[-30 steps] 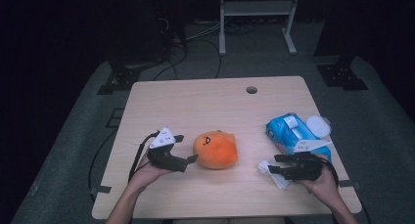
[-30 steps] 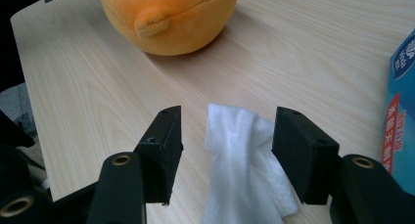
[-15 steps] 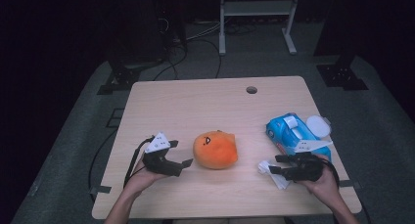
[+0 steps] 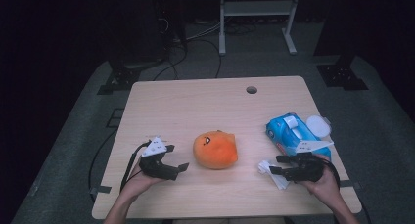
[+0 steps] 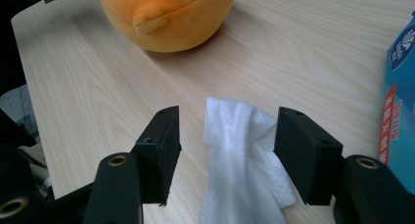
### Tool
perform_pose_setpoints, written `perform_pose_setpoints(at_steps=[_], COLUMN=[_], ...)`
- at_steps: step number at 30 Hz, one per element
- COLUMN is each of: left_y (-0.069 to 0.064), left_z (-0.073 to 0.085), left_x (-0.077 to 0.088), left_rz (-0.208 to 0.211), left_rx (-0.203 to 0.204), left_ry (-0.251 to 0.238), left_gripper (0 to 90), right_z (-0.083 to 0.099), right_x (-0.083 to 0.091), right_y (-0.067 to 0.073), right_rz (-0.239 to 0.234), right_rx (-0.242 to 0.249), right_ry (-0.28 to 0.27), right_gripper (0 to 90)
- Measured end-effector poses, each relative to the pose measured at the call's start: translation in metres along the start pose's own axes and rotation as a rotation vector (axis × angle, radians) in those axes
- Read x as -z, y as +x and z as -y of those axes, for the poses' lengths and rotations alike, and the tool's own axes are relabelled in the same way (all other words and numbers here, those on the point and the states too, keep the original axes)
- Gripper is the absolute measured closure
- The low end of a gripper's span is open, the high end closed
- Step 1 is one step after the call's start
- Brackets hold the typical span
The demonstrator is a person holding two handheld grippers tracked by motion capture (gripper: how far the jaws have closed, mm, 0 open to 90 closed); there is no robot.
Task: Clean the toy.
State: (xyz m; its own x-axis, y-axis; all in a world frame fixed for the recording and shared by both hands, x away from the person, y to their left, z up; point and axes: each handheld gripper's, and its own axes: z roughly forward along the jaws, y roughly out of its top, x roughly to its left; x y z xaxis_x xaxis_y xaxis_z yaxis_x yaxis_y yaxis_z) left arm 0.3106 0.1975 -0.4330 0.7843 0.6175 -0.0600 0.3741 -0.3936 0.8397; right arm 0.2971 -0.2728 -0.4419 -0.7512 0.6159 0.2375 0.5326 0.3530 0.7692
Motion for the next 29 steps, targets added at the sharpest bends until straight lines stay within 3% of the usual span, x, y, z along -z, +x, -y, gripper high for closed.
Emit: perform_pose_setpoints(at_steps=[18, 25, 29], left_y=[0.003, 0.002, 0.001], left_z=[0.027, 0.040, 0.043], left_x=[0.010, 0.014, 0.014], left_rz=[-0.023, -0.039, -0.054], left_rx=[0.033, 0.082, 0.087], left_ry=[0.051, 0.029, 0.025], left_gripper=[10.4, 9.2, 9.0], right_z=[0.001, 0.000, 0.001], right_x=[-0.001, -0.002, -0.001], right_y=[0.001, 0.003, 0.005], right_rz=[-0.003, -0.007, -0.010], right_rx=[-0.002, 0.003, 0.006], right_ry=[0.003, 0.003, -0.005], right_gripper=[40.5, 40.2, 39.8])
